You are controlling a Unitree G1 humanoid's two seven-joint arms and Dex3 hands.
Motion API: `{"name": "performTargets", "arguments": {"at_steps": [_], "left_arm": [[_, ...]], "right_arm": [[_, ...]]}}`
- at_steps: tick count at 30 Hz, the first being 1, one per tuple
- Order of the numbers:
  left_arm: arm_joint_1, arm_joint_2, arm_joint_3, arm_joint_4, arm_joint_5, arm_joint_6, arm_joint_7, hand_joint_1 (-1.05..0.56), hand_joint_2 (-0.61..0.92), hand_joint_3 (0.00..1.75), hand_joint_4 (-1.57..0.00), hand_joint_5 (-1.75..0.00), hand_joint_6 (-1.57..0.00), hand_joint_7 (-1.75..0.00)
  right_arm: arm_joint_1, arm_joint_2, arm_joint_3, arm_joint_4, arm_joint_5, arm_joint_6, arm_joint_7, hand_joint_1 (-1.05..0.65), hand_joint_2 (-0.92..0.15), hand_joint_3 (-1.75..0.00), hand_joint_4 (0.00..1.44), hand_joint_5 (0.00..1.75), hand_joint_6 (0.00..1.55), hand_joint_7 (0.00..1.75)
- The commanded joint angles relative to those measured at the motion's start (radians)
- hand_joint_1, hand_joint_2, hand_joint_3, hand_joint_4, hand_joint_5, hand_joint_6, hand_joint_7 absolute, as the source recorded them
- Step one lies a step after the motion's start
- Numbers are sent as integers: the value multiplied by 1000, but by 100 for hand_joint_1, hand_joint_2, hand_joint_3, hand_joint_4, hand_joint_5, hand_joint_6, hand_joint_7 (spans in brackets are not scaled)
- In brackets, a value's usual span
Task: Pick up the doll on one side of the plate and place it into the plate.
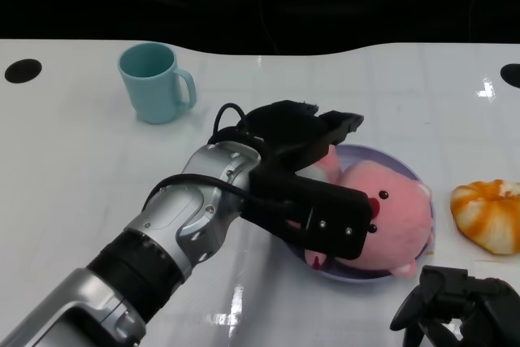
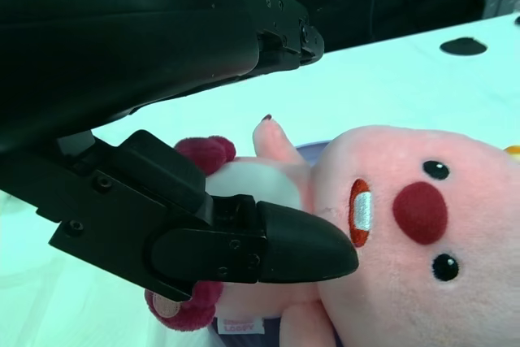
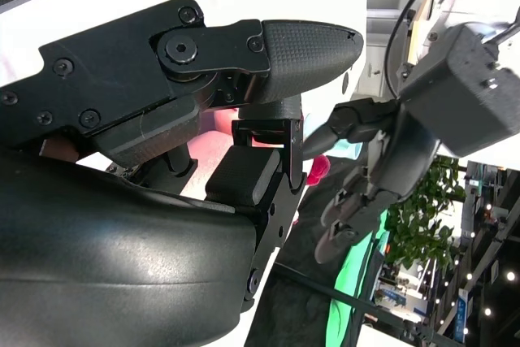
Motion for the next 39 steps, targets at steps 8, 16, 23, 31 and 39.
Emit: {"name": "performTargets", "arguments": {"at_steps": [8, 16, 23, 31, 39], "left_arm": [[105, 87, 78, -185, -50, -27, -13, -105, 92, 57, -4, -2, -5, -2], [198, 156, 145, -316, -88, -79, 7, -96, 92, 56, -11, -7, -10, -5], [328, 207, 241, -378, -171, -201, 59, -86, 92, 50, -19, -14, -18, -7], [476, 201, 366, -387, -368, -343, 77, -78, 92, 40, -30, -25, -34, -12], [597, 185, 446, -399, -632, -418, -10, -61, 92, 28, -45, -66, -59, -15]], "right_arm": [[8, -13, -17, -3, 18, 6, 0, -93, -92, -42, 92, 143, 92, 111], [13, -16, -21, -15, 20, 13, -1, -94, -92, -41, 93, 143, 93, 111], [1, -21, -26, 1, 29, 2, 11, -93, -92, -43, 92, 143, 92, 111], [-5, -21, -29, 11, 28, -6, 17, -93, -92, -43, 92, 144, 92, 111], [2, -22, -28, -2, 34, 12, 19, -93, -92, -43, 92, 144, 93, 112]]}}
